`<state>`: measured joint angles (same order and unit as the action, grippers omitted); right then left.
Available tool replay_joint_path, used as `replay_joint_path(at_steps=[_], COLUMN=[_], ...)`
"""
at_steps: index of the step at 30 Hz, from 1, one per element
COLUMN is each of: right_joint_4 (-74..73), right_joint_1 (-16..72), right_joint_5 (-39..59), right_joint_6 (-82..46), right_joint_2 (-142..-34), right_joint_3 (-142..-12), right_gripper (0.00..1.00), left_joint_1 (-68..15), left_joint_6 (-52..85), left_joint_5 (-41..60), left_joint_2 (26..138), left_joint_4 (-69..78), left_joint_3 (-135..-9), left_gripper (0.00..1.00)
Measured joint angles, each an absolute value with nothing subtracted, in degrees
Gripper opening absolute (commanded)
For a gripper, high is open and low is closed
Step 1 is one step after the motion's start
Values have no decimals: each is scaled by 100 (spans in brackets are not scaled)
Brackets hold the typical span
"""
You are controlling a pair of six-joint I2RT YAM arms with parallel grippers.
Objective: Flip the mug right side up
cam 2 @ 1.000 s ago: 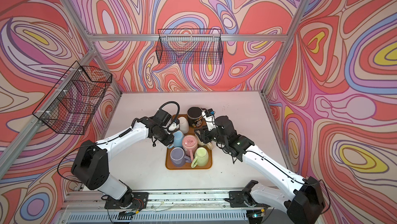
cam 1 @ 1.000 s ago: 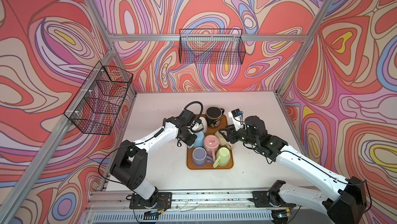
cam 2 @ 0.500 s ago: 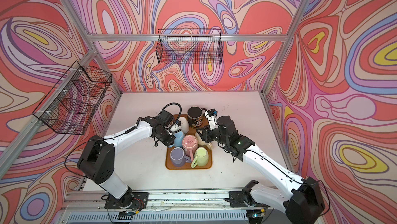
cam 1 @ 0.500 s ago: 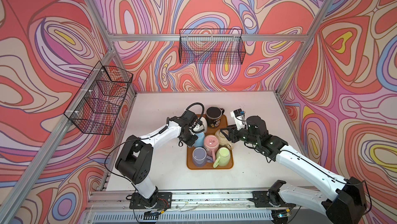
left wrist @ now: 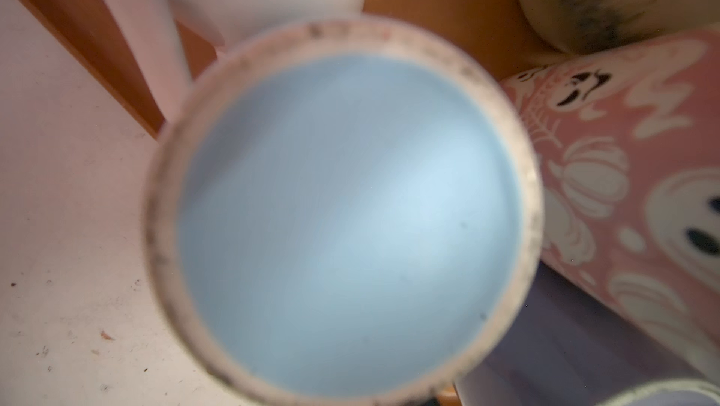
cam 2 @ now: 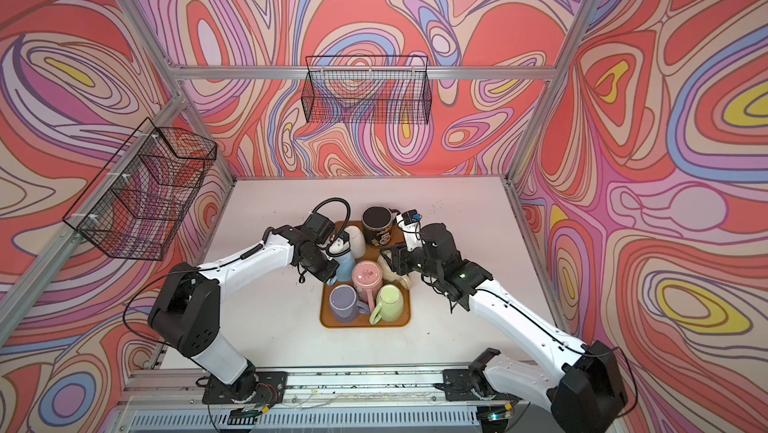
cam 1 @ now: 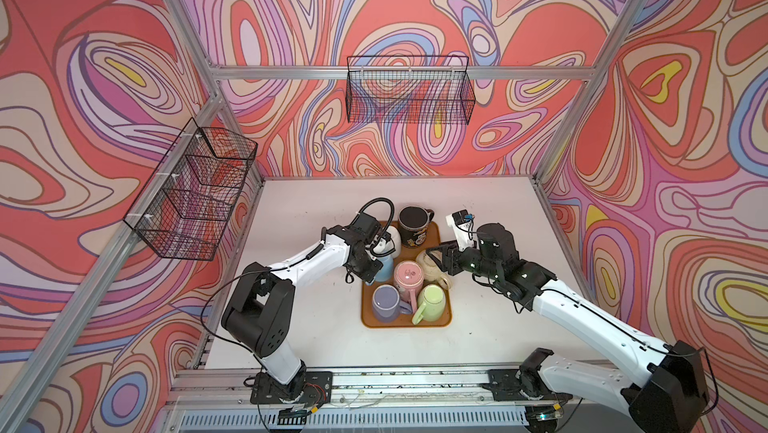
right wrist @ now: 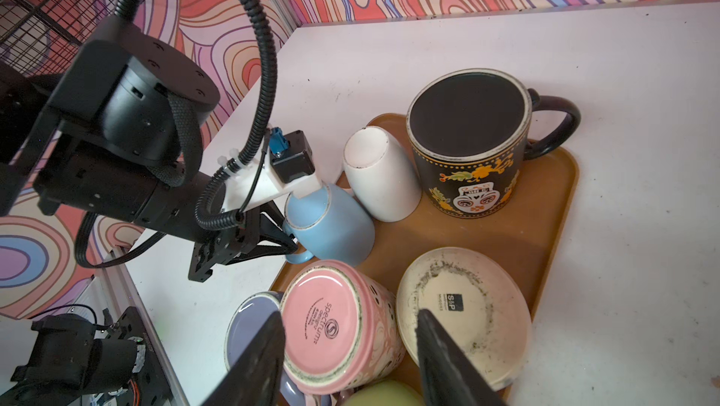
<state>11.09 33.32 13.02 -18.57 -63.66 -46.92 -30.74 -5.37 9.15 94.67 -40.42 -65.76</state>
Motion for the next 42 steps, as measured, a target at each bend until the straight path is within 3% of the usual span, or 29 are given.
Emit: replay_joint_path(at_steps=[8, 27, 42], right_joint_4=[1111, 1125, -814], right_joint_1=[3330, 3330, 2919], right_joint_5=[1345, 1455, 3168], right_joint_6=[-1863, -2123, -3155], right_joint_2=[-6366, -6283, -5618], right_joint_3=[-4692, -4678, -3183], right_gripper=[56, 56, 58], left_joint_1=[-3074, -3076, -3076], left_joint_6=[-351, 34, 683], left_joint_5=[875, 1076, 2027], left_joint_2=[9157, 7566, 6407], left_joint_4=[-4021, -4014, -3651], left_joint_3=[-6348, -6278, -6331], left_gripper=[0, 0, 0])
